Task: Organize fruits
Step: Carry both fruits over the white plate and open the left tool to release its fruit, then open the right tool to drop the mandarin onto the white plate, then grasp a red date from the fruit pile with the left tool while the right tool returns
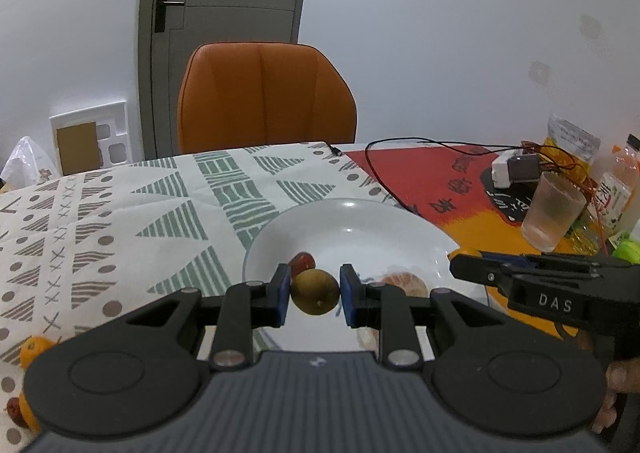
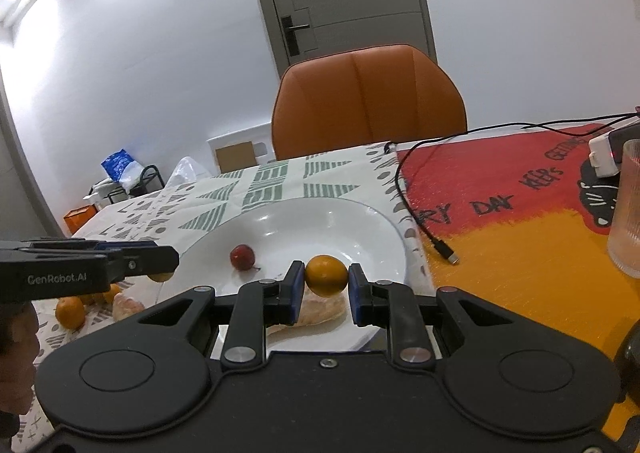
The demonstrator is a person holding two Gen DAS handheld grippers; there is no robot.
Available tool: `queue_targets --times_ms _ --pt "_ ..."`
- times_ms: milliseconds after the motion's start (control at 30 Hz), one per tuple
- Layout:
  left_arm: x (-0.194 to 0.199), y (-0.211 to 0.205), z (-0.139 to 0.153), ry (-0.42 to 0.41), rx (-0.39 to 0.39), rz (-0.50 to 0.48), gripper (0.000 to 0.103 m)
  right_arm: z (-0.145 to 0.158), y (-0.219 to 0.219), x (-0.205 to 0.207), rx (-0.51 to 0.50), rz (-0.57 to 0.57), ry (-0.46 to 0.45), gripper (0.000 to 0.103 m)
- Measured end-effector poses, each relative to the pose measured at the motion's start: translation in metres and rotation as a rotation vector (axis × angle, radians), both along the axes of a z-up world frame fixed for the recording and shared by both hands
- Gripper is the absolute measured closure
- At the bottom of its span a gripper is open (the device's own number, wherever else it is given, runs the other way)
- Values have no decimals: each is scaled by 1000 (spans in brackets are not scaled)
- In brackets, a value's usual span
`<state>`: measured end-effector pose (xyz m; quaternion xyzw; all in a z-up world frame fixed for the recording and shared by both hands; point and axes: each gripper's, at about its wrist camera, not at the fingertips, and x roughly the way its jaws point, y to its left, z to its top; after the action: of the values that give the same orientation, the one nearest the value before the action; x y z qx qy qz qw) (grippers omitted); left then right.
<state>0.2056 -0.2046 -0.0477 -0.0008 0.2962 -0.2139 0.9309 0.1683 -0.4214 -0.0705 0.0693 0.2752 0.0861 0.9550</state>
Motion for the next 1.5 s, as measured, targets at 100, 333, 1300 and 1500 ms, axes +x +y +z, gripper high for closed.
queue_targets --times_ms 100,333,1300,1500 --pt "2 0 4 -20 6 14 75 1 -1 2 -5 -5 -4 81" --pt "3 16 9 -12 -1 51 74 3 -1 9 -23 -19 -6 81" --pt "-33 119 28 -65 1 303 16 19 25 -22 -10 -57 -79 0" --pt "-47 133 30 -81 -10 310 10 28 40 -27 -1 -46 -90 0"
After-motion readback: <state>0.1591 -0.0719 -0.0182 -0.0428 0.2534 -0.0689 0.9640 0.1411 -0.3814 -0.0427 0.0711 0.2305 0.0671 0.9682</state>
